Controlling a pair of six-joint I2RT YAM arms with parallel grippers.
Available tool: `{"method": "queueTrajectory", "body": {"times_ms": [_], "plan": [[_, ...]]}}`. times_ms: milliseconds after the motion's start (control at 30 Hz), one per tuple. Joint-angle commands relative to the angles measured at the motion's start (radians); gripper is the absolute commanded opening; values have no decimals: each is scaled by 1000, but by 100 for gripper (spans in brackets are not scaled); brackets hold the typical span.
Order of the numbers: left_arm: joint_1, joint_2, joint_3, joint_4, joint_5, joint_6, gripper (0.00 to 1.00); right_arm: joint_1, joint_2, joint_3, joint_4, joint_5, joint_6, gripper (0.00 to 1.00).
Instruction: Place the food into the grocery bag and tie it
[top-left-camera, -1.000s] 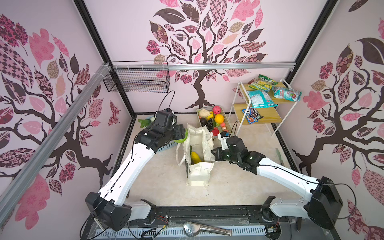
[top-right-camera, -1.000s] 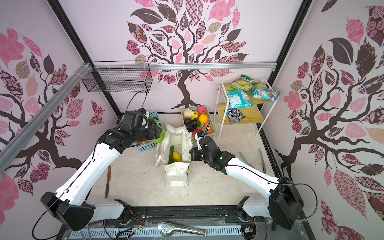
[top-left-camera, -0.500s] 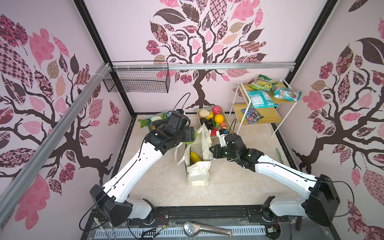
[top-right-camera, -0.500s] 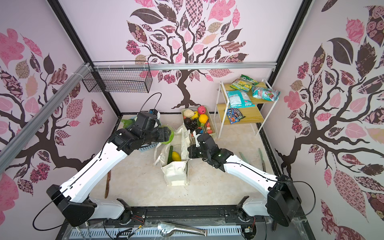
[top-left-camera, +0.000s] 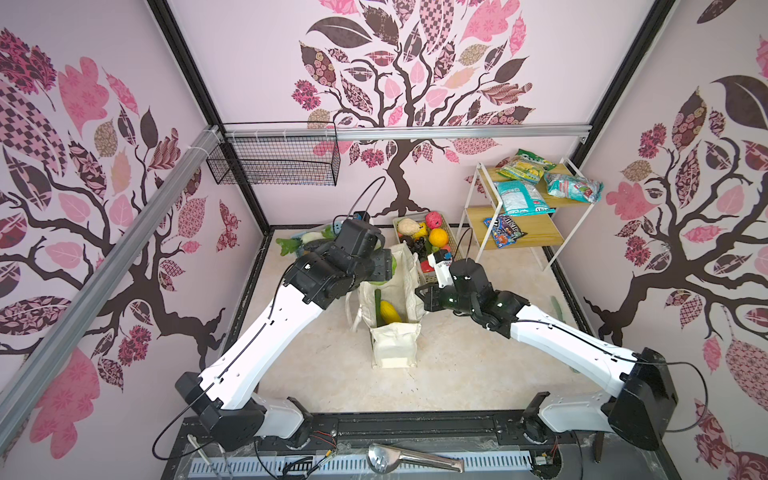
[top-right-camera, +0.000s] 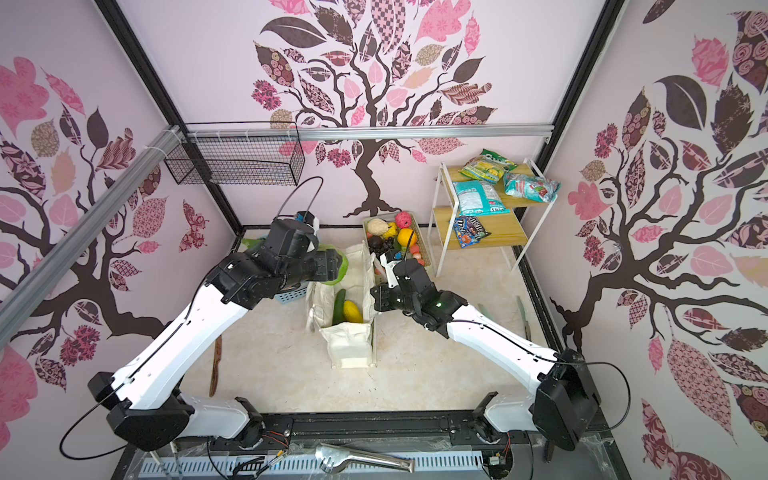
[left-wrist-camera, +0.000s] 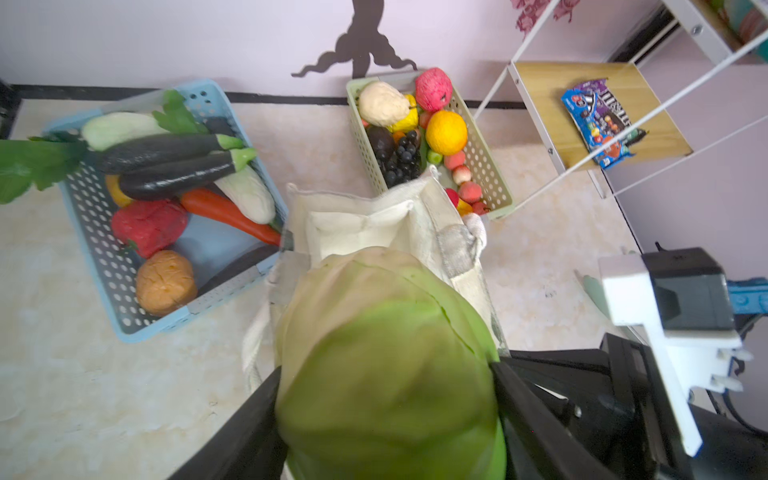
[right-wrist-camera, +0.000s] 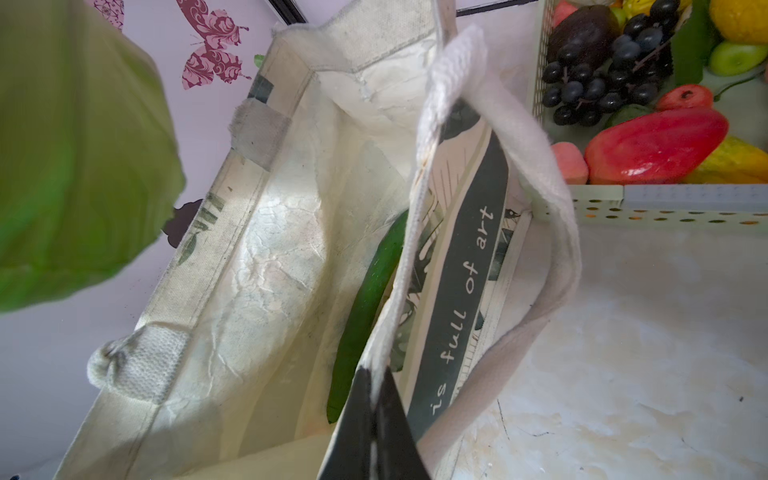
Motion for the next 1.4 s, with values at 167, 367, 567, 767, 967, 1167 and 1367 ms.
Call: {"method": "queueTrajectory", "body": {"times_ms": [167, 367, 567, 767, 967, 1167, 1367], "plan": [[-7, 111, -96, 60, -27, -39, 74, -2, -10, 71, -26, 10, -49, 0], [-7, 173, -166, 124, -19, -61, 76, -3, -24, 68, -31, 20, -55, 0], [-7, 237, -180, 135, -4, -79, 86, -2, -29, 53, -26, 17, -45, 0], [-7, 234, -175, 141, 12, -87, 93, -3, -44, 46, -29, 22, -48, 0], [-9, 215, -159, 124, 13, -92, 97, -2, -44, 41, -22, 22, -42, 0], [-5, 167, -123, 101, 3, -90, 97, -2, -46, 34, -20, 22, -37, 0], [24, 95, -58, 116, 29, -63, 95, -3, -59, 25, -51, 49, -46, 0]]}}
